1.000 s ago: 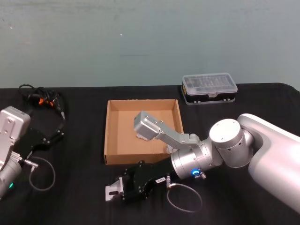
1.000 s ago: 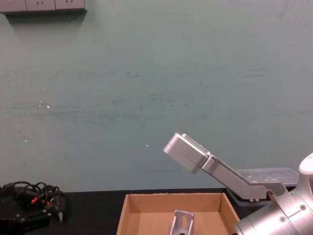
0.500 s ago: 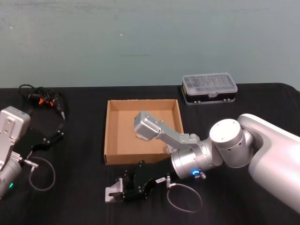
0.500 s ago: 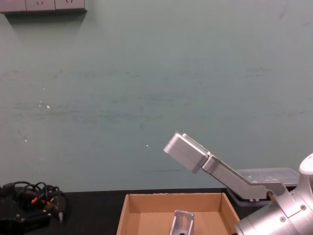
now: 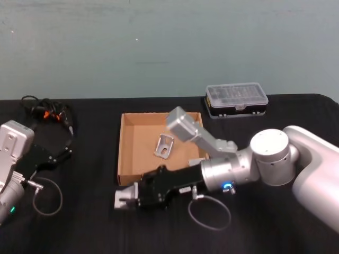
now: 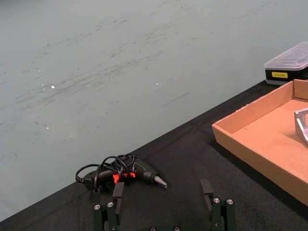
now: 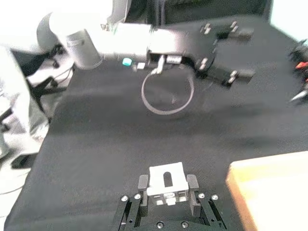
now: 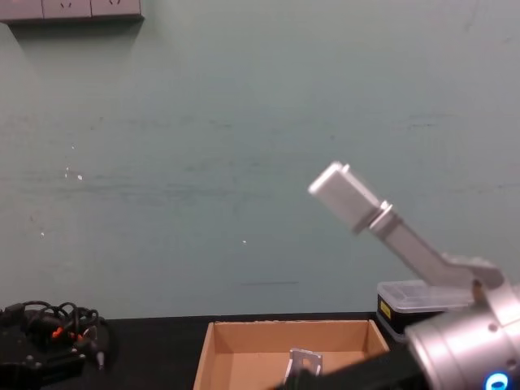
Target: Use one hand to pick up the angle iron from the table and place it into the box.
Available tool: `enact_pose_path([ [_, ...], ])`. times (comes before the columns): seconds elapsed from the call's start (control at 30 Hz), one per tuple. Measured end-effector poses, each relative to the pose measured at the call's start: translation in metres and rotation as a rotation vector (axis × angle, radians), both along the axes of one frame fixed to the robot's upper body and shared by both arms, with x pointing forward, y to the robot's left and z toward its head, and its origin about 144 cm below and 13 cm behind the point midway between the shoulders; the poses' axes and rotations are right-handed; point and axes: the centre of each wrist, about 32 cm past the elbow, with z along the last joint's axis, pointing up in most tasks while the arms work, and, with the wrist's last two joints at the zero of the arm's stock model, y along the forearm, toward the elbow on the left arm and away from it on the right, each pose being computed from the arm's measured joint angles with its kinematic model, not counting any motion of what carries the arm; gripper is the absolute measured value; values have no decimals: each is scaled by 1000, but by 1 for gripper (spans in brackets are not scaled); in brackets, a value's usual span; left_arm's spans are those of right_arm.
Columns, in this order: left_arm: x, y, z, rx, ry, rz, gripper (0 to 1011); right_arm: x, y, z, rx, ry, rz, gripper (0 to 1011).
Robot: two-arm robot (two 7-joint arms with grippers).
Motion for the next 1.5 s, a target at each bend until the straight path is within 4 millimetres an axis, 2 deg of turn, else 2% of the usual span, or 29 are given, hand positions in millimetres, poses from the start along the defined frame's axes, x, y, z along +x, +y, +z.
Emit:
enact_pose_path([
  [0.53,0,0,0,0,0,0,1000,23,-27,37,66,-71,-176,481],
  [0.97,0,0,0,0,0,0,1000,46,-15,48,2,-36,-270,481],
  [1.5,0,0,0,0,0,0,1000,56,-4,42,-57,-18,-299,481],
])
